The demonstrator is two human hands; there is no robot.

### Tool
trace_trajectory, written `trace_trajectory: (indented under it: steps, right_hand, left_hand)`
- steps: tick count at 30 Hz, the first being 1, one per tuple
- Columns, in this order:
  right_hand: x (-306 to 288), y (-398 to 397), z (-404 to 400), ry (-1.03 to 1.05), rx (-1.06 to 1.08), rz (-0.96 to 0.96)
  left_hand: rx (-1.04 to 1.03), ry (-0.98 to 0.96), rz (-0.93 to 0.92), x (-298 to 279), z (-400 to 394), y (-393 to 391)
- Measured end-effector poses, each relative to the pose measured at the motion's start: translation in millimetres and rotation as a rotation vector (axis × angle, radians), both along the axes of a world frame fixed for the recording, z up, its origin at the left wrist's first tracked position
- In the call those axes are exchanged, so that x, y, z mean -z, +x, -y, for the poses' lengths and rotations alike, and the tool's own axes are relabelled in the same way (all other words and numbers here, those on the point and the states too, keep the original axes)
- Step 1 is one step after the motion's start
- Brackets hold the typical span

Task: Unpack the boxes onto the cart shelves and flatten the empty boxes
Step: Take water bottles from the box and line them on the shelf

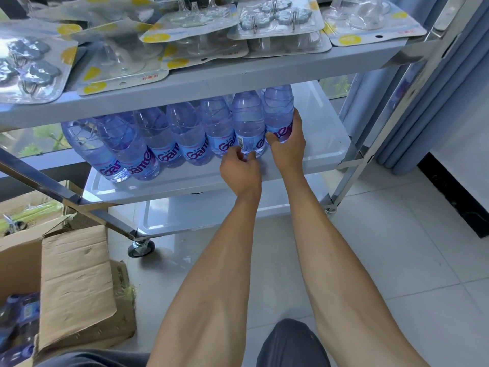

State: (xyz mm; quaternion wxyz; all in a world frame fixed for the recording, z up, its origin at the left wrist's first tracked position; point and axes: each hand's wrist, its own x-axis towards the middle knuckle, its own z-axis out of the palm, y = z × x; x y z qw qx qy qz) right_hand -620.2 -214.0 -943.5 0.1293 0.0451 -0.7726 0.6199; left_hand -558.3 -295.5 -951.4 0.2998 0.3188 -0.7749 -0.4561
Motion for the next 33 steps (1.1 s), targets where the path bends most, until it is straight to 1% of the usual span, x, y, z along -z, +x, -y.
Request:
trace_trajectory:
  steps: [5, 12, 15, 17, 19, 25, 29, 33]
  right_hand:
    - [1.6, 3.1, -4.5, 0.032, -0.011, -0.030]
    - [6.1, 3.9, -2.7, 0.013, 0.000, -0.038]
    - [5.6, 4.9, -2.2, 0.026, 0.004, -0.024]
    - [6.2, 6.5, -1.3, 0.054, 0.037, -0.011]
    - [7.1, 7.7, -2.1, 0.085, 0.078, -0.006]
    - [6.1, 7.4, -4.1, 0.033, 0.043, 0.057]
    - [8.7, 7.2, -4.1, 0.056, 0.019, 0.054]
    - [7.5, 8.0, 1.9, 0.074, 0.014, 0.067]
  left_hand:
    - [-0.051, -0.023, 0.111, -5.6, -2.4, -5.0]
    - [-0.059, -0.039, 0.095, -11.4, -5.3, -11.8]
    - [-0.073, 0.015, 0.031, -7.2, -3.6, -9.1]
    - [-0.091, 0.061, -0.029, -4.2, -2.4, -6.2]
    - [-0.088, 0.068, -0.073, -1.2, 0.1, -4.2]
    - [-0.048, 0.065, -0.096, -2.3, 8.0, -1.3]
    - [-0.161, 0.133, -0.182, -9.5, 22.2, 6.3]
    - [-0.255, 0.111, -0.145, -17.8, 45.4, 10.3]
